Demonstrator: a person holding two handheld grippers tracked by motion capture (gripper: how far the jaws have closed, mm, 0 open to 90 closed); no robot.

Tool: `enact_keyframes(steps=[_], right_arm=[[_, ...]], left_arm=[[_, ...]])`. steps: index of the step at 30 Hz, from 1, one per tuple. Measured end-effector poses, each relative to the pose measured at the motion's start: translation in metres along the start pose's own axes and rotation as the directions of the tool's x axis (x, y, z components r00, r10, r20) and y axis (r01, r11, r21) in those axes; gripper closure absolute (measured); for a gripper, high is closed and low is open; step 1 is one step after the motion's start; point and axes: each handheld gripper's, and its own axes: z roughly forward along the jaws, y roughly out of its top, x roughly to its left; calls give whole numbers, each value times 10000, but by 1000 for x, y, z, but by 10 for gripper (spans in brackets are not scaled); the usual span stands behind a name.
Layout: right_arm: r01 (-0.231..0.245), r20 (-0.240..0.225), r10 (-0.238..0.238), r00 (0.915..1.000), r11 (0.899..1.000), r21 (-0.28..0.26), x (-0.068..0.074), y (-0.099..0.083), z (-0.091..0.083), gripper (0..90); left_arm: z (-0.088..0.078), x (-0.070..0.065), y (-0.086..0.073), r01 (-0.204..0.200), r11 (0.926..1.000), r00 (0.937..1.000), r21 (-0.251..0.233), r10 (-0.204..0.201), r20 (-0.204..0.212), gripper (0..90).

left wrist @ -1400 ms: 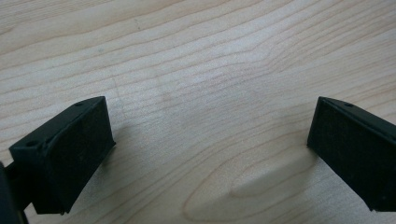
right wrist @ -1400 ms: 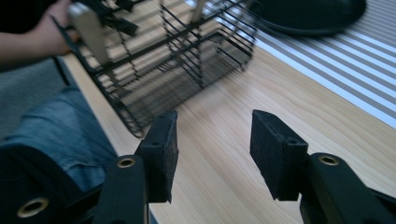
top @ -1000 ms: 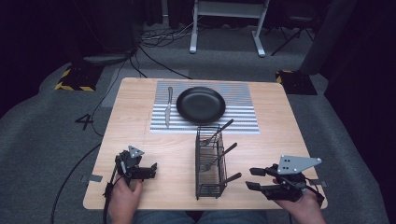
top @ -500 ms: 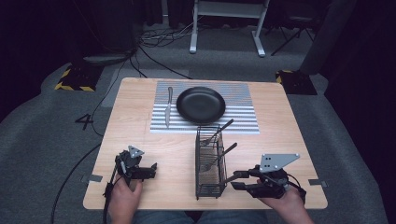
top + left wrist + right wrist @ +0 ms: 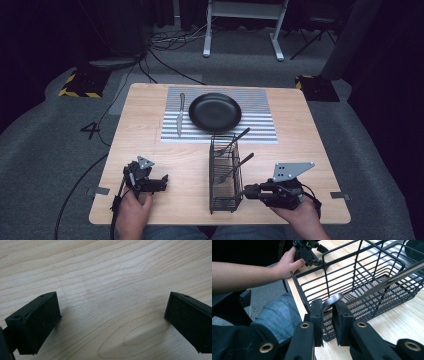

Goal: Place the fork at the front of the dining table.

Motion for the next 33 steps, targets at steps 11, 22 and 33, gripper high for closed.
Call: enact_keyframes(steps=[11,22,33], right_arm=[[245,261,-225,9994,9966,-785,-1,15,4,838],[519,120,-507,9986,9883,-1434,-2,43,2,863],[1077,330,-1036,9941,9795,-1704,3,70,-25,863]], left_arm=[[0,0,0,-9,10000,10000,-3,9,-13,2],[0,0,0,-10,10000,10000,-3,10,-12,2],[0,0,0,-10,10000,10000,-4,10,-13,2]])
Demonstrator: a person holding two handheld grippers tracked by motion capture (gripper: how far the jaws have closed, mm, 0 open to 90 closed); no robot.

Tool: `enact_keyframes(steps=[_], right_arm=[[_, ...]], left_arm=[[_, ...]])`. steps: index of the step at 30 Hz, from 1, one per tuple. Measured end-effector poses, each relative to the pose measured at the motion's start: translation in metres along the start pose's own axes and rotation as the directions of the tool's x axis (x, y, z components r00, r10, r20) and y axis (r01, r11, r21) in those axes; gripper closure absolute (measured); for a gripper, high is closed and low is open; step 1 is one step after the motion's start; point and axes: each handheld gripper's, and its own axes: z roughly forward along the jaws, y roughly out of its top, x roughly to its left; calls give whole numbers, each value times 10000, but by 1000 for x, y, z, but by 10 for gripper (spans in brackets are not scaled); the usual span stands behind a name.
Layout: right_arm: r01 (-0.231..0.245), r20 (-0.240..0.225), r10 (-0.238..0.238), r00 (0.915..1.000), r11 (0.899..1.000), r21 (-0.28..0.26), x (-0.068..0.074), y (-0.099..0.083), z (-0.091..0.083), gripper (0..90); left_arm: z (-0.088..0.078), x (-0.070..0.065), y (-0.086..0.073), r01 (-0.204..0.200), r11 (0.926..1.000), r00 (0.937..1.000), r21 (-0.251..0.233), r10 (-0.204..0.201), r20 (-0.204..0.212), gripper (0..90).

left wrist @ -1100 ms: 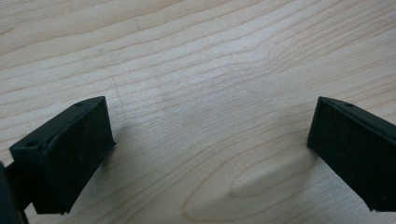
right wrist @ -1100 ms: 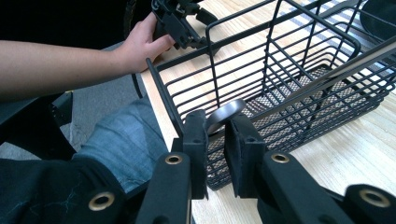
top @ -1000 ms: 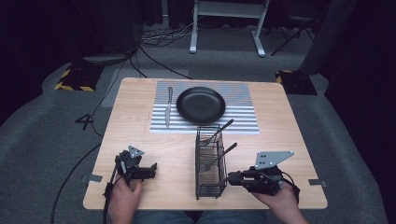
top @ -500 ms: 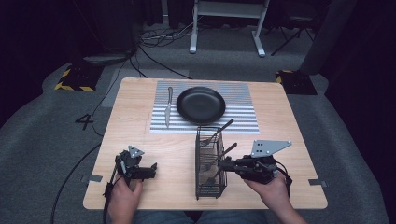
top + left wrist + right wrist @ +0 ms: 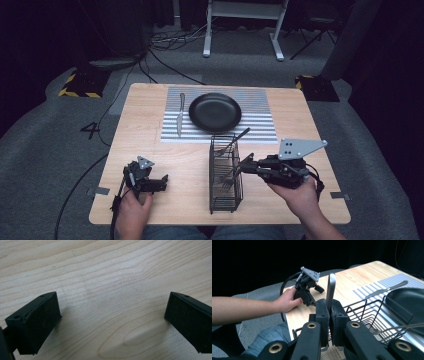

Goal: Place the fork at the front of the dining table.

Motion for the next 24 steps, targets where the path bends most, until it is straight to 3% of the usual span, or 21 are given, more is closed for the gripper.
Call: enact_keyframes(steps=[15,24], right_arm=[[121,208,-109,9997,9982,-586,-6,22,-39,863],[313,751,-285,9968,9988,-369,-13,27,-65,863]], left_arm=[[0,0,0,7,10000,10000,2,-7,9,2],[0,0,0,10,10000,10000,0,-10,8,2]])
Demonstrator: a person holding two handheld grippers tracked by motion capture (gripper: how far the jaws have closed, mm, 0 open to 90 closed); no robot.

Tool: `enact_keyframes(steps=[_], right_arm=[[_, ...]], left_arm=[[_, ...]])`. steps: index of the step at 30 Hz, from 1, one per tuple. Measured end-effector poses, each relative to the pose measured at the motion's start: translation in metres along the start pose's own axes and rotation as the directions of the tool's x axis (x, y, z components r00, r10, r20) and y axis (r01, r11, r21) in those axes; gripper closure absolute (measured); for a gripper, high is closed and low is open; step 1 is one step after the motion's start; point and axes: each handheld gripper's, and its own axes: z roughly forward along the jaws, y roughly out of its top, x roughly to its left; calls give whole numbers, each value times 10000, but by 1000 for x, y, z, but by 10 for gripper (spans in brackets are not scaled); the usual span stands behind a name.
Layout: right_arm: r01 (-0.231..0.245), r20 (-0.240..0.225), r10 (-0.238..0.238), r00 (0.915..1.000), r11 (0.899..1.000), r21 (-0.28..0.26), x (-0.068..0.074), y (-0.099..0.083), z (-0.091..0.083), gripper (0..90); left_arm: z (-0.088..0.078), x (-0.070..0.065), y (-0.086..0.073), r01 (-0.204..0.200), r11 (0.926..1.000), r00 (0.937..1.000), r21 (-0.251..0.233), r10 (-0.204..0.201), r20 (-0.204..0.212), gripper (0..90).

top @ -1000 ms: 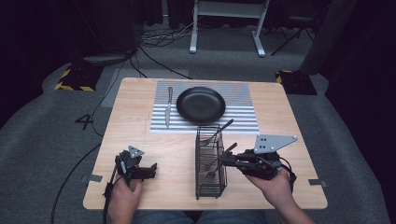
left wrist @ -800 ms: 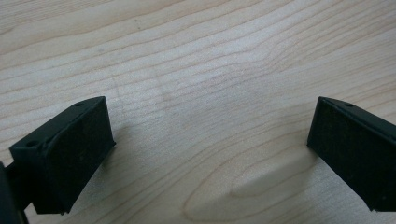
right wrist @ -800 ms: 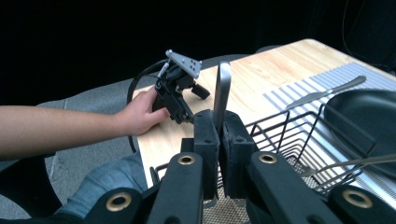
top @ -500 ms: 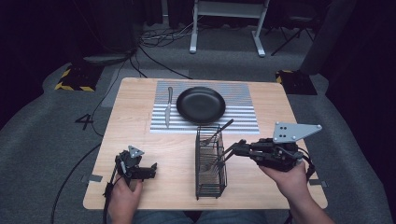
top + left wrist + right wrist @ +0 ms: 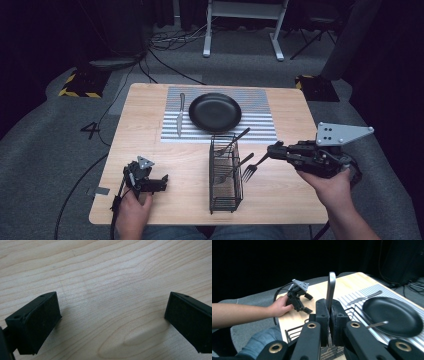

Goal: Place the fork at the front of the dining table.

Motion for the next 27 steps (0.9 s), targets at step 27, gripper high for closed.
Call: enact_keyframes(steps=[27], right_arm=[[-411,1546,402,9872,9992,28,-77,19,-22,864]], left_arm=[[0,0,0,3,10000,10000,14,-3,-24,2]])
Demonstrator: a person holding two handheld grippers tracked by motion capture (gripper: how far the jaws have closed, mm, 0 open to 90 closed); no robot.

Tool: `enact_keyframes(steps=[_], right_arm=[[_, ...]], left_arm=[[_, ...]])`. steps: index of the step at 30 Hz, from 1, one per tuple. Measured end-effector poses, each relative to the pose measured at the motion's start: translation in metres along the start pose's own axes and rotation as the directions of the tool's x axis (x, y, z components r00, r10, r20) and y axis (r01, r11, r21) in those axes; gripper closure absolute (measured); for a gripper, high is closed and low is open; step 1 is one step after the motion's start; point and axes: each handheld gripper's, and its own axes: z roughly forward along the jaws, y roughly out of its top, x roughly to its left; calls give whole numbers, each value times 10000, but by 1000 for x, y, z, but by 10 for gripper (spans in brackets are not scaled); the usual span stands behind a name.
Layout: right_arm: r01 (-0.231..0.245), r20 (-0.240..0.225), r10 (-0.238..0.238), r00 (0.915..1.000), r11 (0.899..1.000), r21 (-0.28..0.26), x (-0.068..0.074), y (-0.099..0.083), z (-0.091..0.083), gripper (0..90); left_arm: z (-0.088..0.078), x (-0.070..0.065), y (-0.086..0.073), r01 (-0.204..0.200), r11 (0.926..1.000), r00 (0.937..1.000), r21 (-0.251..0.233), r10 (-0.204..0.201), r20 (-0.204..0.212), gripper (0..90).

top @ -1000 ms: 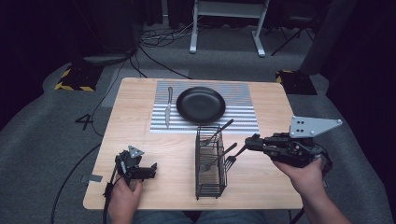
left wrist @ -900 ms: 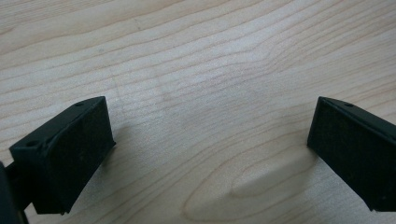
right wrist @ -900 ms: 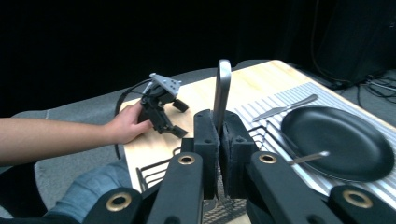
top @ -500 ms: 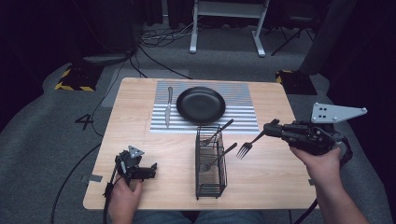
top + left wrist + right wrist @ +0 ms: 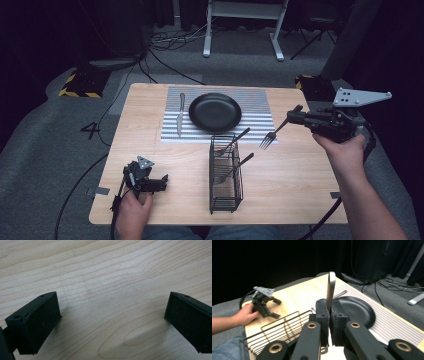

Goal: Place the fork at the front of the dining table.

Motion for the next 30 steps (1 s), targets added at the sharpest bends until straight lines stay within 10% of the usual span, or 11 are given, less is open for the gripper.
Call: enact_keyframes(steps=[13,20,30], right_arm=[[93,1377,-224,9902,9954,955,-47,-1,24,864],[-696,1118,593,9920,9934,910,-80,-21,54,864],[-529,1147,401,9926,9925,1106,-95,-31,91,864]], left_arm=[[0,0,0,-15,10000,10000,2,15,-14,2],[0,0,0,-18,10000,10000,6,18,-17,1],[0,0,1,-15,10000,10000,3,15,-17,2]])
